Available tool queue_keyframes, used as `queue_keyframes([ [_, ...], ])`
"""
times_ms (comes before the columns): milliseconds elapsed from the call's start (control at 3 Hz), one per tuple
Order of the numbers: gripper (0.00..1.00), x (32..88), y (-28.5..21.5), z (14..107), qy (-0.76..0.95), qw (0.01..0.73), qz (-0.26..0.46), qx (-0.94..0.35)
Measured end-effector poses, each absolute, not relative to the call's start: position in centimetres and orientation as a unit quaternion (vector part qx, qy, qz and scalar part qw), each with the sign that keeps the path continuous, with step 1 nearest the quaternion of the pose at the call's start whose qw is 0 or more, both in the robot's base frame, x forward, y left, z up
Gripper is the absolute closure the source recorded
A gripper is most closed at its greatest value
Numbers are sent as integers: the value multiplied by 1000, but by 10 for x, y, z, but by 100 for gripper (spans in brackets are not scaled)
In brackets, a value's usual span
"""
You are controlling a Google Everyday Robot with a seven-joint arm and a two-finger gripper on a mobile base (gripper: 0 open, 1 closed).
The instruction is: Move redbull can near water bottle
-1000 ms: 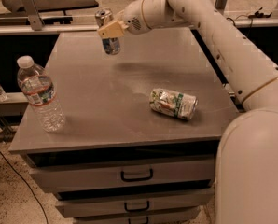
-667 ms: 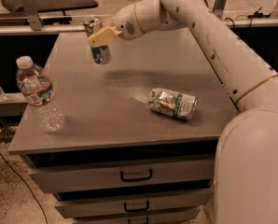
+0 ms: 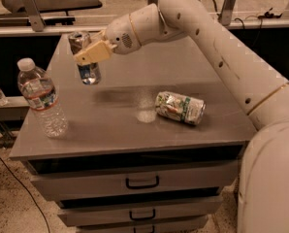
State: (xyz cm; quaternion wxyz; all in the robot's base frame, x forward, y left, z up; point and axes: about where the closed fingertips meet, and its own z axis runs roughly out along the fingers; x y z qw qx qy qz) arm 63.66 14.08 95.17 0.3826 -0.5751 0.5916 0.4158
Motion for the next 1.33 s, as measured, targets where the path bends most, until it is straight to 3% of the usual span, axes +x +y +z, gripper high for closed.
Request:
queue_keyframes([
  [1000,100,572,161,928,501,331,490,-632],
  [1333,87,557,165,916,474,310,493,-660],
])
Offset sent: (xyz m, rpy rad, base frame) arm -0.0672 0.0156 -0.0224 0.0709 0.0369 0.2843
